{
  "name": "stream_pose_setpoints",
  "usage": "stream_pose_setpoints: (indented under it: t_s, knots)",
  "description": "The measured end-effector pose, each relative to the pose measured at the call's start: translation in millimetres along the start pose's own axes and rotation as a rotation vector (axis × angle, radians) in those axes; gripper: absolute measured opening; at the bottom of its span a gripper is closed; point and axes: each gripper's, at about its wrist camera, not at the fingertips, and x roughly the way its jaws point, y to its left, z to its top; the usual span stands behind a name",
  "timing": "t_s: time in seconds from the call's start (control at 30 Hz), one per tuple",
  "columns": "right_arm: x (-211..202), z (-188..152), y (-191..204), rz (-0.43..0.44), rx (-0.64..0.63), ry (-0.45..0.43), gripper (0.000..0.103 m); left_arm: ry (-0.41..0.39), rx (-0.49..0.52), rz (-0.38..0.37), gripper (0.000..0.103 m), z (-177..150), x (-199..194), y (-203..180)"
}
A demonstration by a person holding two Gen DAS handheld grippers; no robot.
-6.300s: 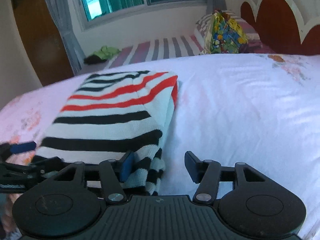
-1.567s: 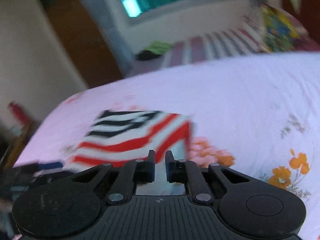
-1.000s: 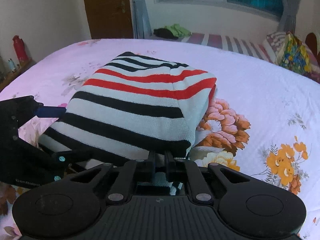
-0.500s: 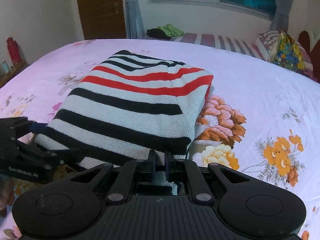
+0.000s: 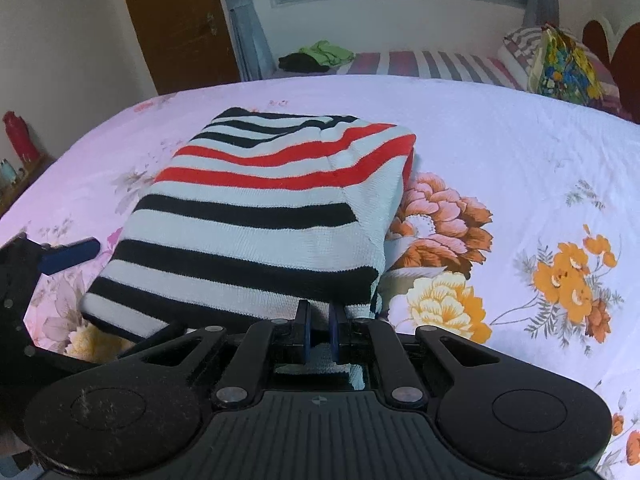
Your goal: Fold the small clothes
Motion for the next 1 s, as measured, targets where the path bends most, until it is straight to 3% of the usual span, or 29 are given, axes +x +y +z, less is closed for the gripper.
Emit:
stream_pose_setpoints:
  t_s: [0.03, 0.07, 0.1, 0.13, 0.17, 0.2, 0.23, 0.37, 0.57, 0.67, 0.73, 0.83, 1.0]
  knots:
    - [0.2, 0.2, -1.2, 0.004, 0.000, 0.001, 0.009, -0.029, -0.077, -0.012, 0.012, 2.9, -8.5, 11.1]
    - [0.4, 0.3, -2.8, 0.011, 0.003, 0.002, 0.009, -0.056, -0.144, 0.002, 0.003, 5.6, -17.3, 20.7]
    - [0.6, 0.4, -4.2, 0.018, 0.007, 0.002, 0.009, -0.070, -0.190, 0.002, 0.008, 6.8, -22.2, 26.0]
    - [0.9, 0.3, -5.8, 0.025, 0.011, 0.002, 0.009, -0.072, -0.224, -0.017, 0.036, 7.2, -23.2, 30.6]
    - [1.0, 0.3, -6.3, 0.027, 0.010, 0.003, 0.009, -0.063, -0.261, -0.019, 0.100, 7.7, -23.8, 33.3]
    - [1.0, 0.7, -5.8, 0.028, 0.005, 0.004, 0.009, -0.084, -0.275, 0.006, 0.095, 6.8, -27.2, 33.0]
    - [1.1, 0.8, -5.3, 0.027, 0.001, 0.004, 0.009, -0.107, -0.251, 0.032, 0.103, 7.2, -28.2, 30.3]
    - [0.3, -0.3, -7.0, 0.036, 0.009, -0.003, 0.009, 0.016, -0.227, -0.009, 0.102, 10.3, -10.6, 23.2]
    - [-7.5, -3.5, -8.9, 0.042, 0.001, -0.007, 0.009, 0.070, -0.210, 0.010, 0.102, -0.6, -13.8, 15.4]
    - [-29.9, -5.2, -2.2, 0.005, -0.022, -0.043, 0.009, 0.063, -0.191, 0.009, 0.102, -1.7, -23.8, 14.7]
    - [-16.1, -13.6, 3.2, -0.027, -0.093, 0.020, 0.009, 0.067, -0.174, 0.023, 0.102, -3.5, -28.8, 13.0]
    - [-12.9, -13.8, -0.2, -0.028, -0.061, 0.012, 0.009, 0.087, -0.189, 0.028, 0.102, -3.6, -31.4, 12.2]
    - [-55.5, -16.4, 2.5, 0.002, -0.026, -0.020, 0.010, 0.098, -0.217, 0.012, 0.102, -3.2, -57.0, 14.3]
